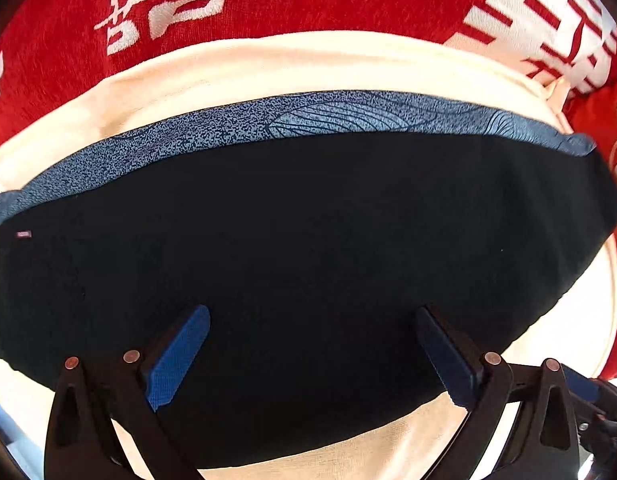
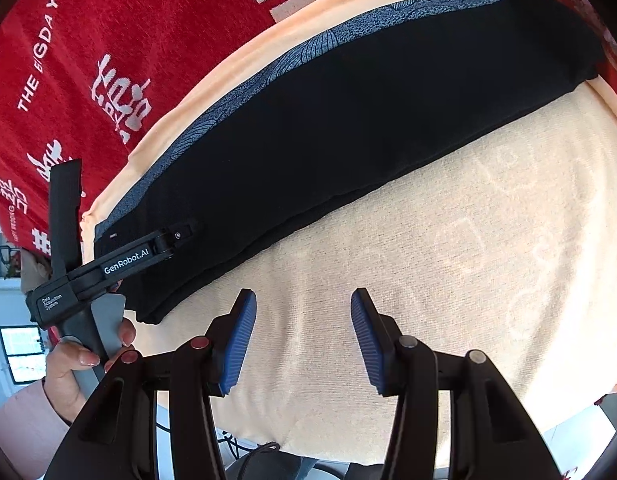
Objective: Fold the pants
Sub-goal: 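Press the folded trousers flat with both open tools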
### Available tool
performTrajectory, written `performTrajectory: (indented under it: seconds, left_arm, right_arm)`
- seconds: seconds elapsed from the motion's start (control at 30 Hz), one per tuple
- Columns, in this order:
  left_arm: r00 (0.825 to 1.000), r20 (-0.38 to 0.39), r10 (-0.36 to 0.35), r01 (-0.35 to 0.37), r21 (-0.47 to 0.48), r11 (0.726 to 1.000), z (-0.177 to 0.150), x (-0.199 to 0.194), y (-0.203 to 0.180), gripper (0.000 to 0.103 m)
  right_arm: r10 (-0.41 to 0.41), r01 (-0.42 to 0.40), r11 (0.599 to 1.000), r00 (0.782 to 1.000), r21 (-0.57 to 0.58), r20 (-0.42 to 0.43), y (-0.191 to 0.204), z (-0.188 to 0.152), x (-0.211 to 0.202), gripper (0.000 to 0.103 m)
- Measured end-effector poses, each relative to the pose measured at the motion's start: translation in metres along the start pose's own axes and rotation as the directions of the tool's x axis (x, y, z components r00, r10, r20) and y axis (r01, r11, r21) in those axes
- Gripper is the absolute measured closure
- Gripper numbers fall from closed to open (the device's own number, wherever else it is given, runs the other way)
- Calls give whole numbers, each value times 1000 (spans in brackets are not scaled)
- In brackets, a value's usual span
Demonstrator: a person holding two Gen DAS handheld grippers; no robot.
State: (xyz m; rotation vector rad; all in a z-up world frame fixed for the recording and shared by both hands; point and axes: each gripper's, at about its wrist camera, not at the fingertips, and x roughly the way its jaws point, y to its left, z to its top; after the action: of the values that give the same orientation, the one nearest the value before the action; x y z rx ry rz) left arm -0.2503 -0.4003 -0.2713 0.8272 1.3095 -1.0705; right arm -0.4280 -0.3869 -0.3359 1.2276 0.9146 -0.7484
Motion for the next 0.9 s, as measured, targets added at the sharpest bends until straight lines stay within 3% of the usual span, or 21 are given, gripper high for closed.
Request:
performTrajectory:
  seconds: [0.07, 0.37, 0.6, 0.9]
  left_arm:
    - [1000, -3, 10, -10, -2, 1000, 6, 14, -10, 0]
    - [999, -18, 37, -37, 1, 999, 17, 51, -11, 0]
    - [997, -24, 67, -67, -6, 998, 42, 88, -45, 0]
    - [998, -25, 65, -65, -13, 998, 53, 109, -35, 0]
  right_arm:
    - [1, -1, 1000, 1000, 1, 1, -1, 1, -1, 43]
    - [5, -5, 1000, 1000, 20, 1, -6, 4, -5, 41]
    - [5, -5, 1000, 1000, 24, 0, -7, 8, -7, 39]
    - [17, -17, 999, 1000, 51, 6, -20, 14, -12, 37]
